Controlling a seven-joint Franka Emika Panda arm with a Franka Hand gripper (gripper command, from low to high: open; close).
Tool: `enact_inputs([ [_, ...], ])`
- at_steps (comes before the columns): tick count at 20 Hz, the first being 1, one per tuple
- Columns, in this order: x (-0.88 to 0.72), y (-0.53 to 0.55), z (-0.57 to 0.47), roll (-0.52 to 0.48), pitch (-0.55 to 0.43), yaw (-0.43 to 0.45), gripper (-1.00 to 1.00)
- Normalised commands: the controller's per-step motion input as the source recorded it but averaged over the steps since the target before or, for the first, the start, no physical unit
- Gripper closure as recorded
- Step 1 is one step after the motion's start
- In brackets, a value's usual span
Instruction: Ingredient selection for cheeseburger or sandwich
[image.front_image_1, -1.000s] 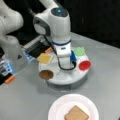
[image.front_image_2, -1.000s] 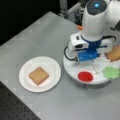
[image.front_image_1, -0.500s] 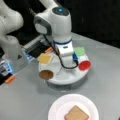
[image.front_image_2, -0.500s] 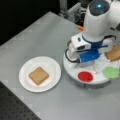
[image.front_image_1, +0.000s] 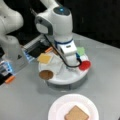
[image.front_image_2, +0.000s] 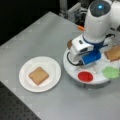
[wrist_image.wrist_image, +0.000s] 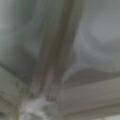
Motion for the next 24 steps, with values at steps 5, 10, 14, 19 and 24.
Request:
enact_inputs([
  [5, 0.01, -0.17, -0.01, 0.079, 0.024, 0.299, -1.00],
  [10, 0.00, -0.17, -0.01, 0.103, 0.038, 0.272, -1.00],
  [14, 0.00, -0.17, -0.02, 0.123, 0.046, 0.217, -1.00],
  [19, -0.02, -0.18, -0.02, 0.125, 0.045, 0.111, -1.00],
  [24, -0.04, -0.22, 0.00, 0.134, 0.062, 0.023, -1.00],
])
